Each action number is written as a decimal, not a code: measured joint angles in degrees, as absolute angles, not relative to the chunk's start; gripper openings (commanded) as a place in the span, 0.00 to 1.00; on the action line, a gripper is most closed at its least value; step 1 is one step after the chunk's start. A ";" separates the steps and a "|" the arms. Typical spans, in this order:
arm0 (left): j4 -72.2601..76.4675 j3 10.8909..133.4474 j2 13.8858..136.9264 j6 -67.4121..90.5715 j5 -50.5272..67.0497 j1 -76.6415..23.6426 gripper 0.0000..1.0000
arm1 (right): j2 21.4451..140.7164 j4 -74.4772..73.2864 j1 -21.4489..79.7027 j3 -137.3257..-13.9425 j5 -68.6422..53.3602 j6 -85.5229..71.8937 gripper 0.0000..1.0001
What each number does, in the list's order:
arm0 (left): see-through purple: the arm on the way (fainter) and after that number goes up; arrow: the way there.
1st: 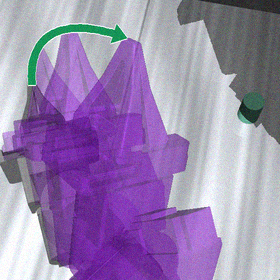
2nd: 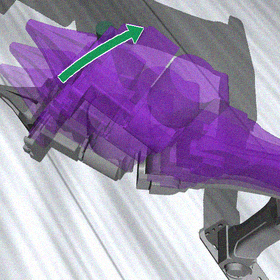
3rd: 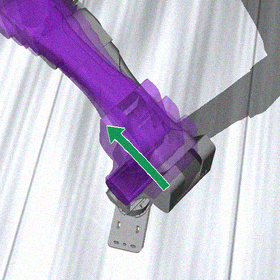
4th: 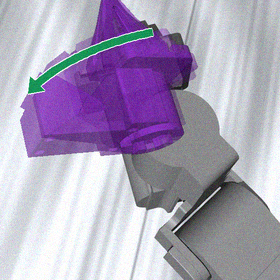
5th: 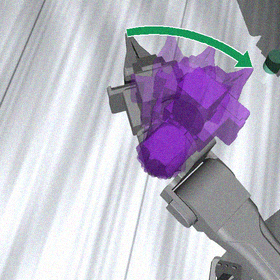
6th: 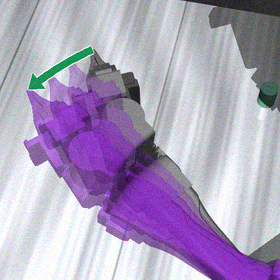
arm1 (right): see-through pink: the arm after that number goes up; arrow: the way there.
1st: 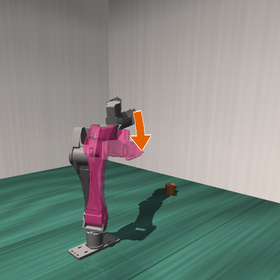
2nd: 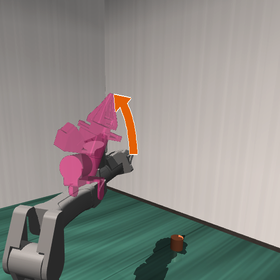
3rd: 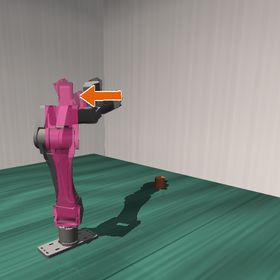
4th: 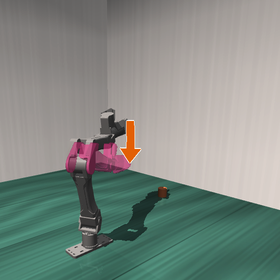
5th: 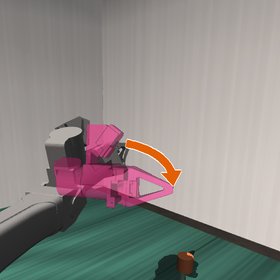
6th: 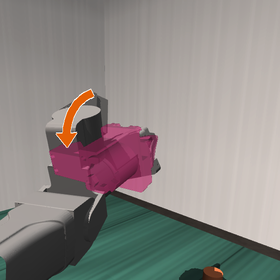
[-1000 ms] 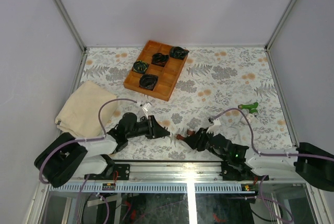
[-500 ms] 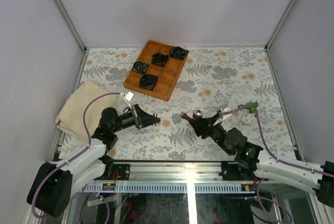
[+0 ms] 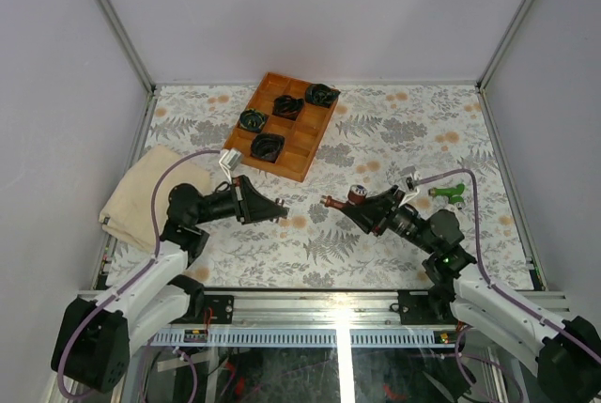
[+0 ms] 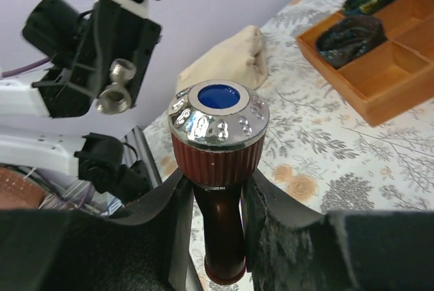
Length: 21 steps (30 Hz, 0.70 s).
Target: Install the water faucets
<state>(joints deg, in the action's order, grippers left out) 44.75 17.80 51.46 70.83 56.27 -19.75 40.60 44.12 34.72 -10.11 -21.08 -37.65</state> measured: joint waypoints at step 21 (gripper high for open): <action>39.13 20.47 54.57 67.33 55.92 -22.79 0.00 | 35.88 35.99 57.93 -11.53 -8.60 -24.47 0.00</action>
